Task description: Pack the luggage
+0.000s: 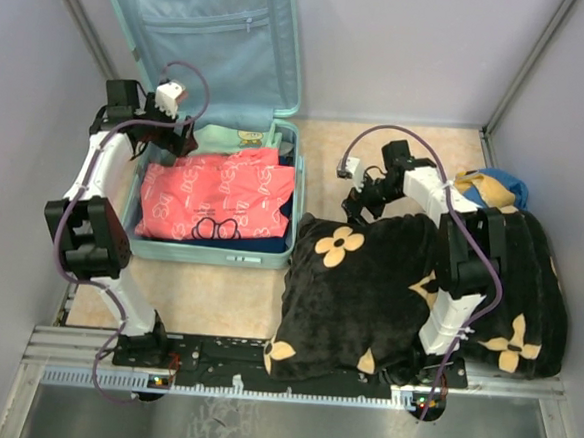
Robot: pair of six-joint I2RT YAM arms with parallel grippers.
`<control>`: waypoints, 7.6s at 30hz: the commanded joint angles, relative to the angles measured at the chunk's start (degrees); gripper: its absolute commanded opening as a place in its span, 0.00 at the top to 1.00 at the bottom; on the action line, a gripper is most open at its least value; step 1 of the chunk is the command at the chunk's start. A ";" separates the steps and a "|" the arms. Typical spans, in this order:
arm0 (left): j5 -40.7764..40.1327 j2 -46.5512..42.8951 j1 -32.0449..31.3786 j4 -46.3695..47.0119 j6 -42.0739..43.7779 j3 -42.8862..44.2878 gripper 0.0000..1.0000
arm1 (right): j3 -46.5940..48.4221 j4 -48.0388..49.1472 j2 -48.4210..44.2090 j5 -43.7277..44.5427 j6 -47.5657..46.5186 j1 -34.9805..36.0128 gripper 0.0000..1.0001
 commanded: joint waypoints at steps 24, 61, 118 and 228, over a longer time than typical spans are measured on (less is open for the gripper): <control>29.85 9.34 -21.49 11.77 19.71 -2.20 0.17 | -11.88 8.35 -7.95 11.01 5.03 -0.03 0.01; 22.89 12.41 -16.92 15.35 17.37 -4.43 0.09 | 5.39 -12.09 2.52 0.56 -8.12 -1.11 0.01; 24.46 -23.02 -16.96 31.16 20.95 -38.28 0.09 | 4.91 -35.77 -13.29 -2.81 -13.87 14.19 0.34; 6.73 -25.54 -17.44 4.02 22.31 -22.00 0.03 | -13.44 57.01 7.23 -13.68 20.32 10.93 0.42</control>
